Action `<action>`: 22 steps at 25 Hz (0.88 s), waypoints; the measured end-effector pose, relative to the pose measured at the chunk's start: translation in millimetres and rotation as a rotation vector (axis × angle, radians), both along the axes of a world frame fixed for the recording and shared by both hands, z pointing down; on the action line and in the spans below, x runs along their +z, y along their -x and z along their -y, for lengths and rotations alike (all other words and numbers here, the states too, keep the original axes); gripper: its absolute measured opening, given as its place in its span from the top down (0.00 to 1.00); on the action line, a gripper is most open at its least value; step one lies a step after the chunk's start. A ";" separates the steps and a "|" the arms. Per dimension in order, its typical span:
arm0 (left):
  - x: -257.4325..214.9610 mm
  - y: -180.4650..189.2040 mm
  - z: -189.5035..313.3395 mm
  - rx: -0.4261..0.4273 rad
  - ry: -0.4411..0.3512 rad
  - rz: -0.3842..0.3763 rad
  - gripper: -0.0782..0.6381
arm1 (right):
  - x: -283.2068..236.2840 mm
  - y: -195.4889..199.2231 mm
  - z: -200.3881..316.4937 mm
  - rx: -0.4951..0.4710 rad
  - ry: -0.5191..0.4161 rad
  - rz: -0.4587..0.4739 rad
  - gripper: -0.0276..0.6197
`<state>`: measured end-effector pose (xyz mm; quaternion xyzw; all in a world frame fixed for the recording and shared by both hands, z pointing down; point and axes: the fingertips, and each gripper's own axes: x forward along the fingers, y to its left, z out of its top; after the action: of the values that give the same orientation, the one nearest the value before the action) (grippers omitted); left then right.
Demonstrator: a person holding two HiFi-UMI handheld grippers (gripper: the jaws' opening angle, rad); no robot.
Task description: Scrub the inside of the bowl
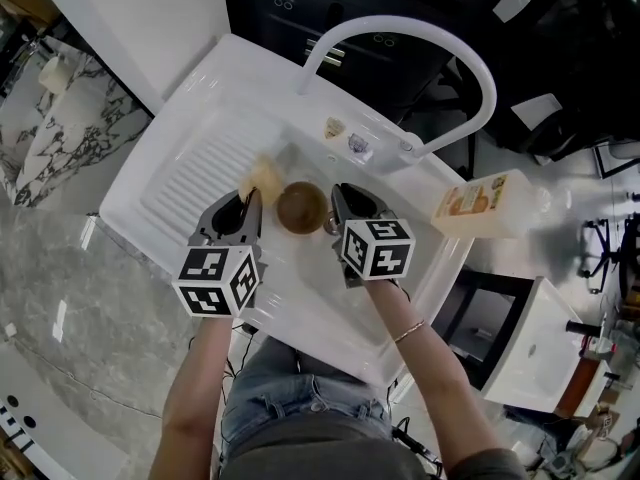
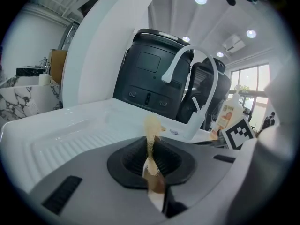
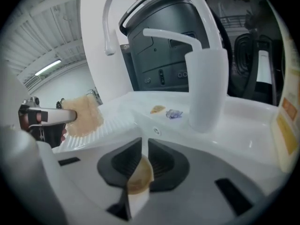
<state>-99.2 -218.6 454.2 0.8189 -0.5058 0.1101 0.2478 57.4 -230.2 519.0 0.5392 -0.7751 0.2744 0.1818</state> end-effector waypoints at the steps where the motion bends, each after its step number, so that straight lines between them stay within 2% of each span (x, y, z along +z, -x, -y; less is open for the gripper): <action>1: -2.5 -1.0 -2.0 0.004 -0.007 0.001 0.84 | -6.3 -0.5 -2.2 -0.002 -0.014 0.000 0.88; 12: -29.8 -3.3 -27.8 0.023 -0.080 0.013 0.84 | -76.0 -1.1 -36.7 -0.012 -0.178 0.035 0.93; 22: -59.7 -9.4 -55.2 0.085 -0.161 0.048 0.84 | -123.7 0.3 -72.5 0.000 -0.266 0.076 0.94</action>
<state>-89.8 -163.4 394.4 0.8542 -0.4833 0.0989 0.1641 57.1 -157.6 395.3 0.5476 -0.8111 0.1895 0.0791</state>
